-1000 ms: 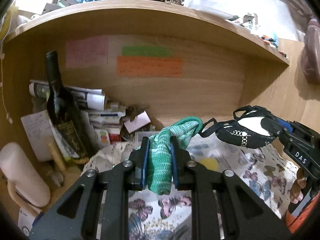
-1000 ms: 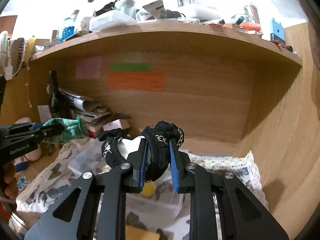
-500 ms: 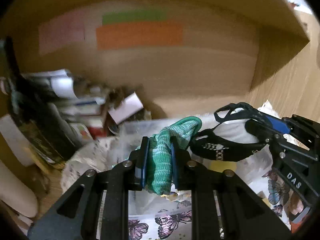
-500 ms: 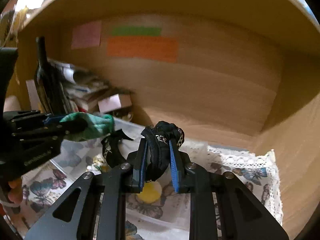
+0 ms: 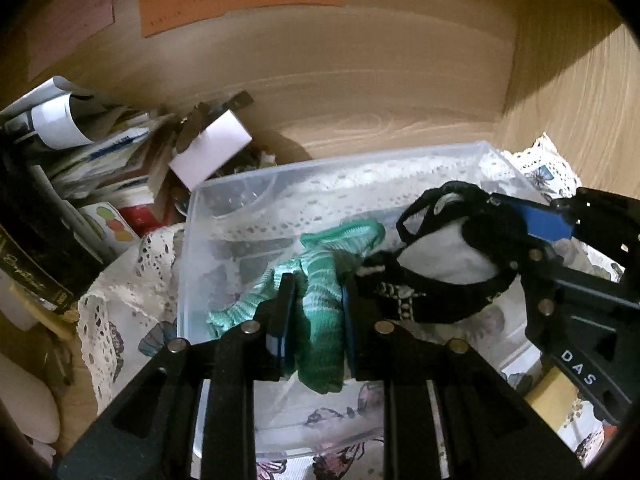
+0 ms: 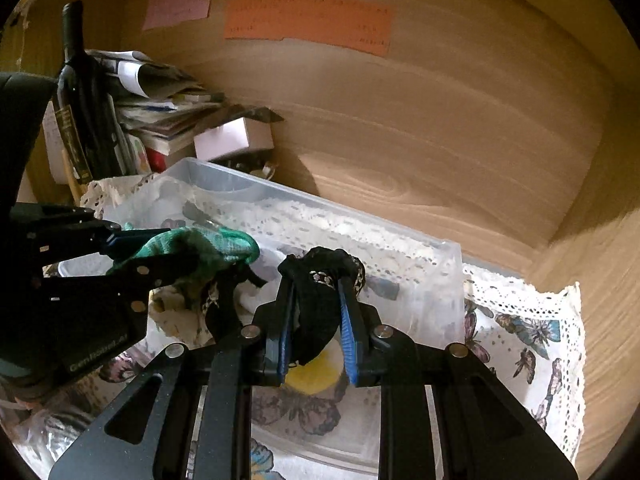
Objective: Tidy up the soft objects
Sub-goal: 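Release the green cloth into the box with the left tool while the right tool releases the mask there, then grasp the silver bagged item with the left tool while the right tool grasps the yellow sponge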
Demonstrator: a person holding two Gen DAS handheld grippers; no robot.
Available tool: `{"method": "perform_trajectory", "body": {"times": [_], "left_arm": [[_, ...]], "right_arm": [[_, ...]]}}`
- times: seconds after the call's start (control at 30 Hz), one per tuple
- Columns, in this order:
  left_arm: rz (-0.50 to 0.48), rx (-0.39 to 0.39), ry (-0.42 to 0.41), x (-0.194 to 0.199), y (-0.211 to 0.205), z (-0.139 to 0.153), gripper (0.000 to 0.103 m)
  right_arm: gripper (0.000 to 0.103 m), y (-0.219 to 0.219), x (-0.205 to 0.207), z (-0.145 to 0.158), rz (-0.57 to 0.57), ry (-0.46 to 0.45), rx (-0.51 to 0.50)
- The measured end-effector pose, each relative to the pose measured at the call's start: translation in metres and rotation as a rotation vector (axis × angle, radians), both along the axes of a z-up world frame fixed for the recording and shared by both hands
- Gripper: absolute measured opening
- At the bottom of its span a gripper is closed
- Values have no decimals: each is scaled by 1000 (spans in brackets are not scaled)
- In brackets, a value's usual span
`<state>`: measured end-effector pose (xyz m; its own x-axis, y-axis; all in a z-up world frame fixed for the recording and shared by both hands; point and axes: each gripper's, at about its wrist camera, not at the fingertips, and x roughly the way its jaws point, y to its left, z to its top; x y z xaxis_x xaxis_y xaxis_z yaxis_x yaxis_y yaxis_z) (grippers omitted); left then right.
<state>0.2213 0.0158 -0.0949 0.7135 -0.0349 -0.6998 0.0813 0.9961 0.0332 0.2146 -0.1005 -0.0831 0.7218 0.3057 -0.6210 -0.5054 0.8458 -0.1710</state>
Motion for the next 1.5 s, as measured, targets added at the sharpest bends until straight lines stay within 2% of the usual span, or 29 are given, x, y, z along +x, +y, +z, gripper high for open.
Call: {"method": "perform_trajectory", "body": {"times": [0.1,0.2,0.3,0.37,0.5,0.63,0.73,0.9,0.97,1.1,1.37,1.5], "left_arm": [[0,-32,17,4,5,3,30],[4,-47,13,-3,9,7,41],[8,-52,-14,-12,11,16,52],[9,-62,-42,-20,12,24,56],[21,-81,-98,-39,16,42,73],[39,-76,-183,-63,20,62,89],[46,-52,-247,-82,20,74,98],[33,-31,-302,-112,20,82,103],[24,-28,-300,-120,18,78,103],[25,-18,-270,-135,15,65,103],[42,-33,-108,-140,17,11,103],[59,-33,-27,-140,20,-16,103]], "right_arm": [[24,-2,2,-1,-3,20,-1],[32,-3,-1,1,0,23,2],[44,-5,-9,7,9,7,13],[54,-7,-16,13,9,-18,22],[59,-15,-33,27,19,-49,59],[71,-26,-54,46,30,-108,100],[72,-32,-68,57,37,-144,121],[73,-47,-88,64,32,-163,155],[79,-51,-94,62,23,-164,160],[81,-57,-103,51,12,-132,174],[81,-61,-118,10,-34,-45,113],[81,-63,-117,-12,-52,28,102]]}}
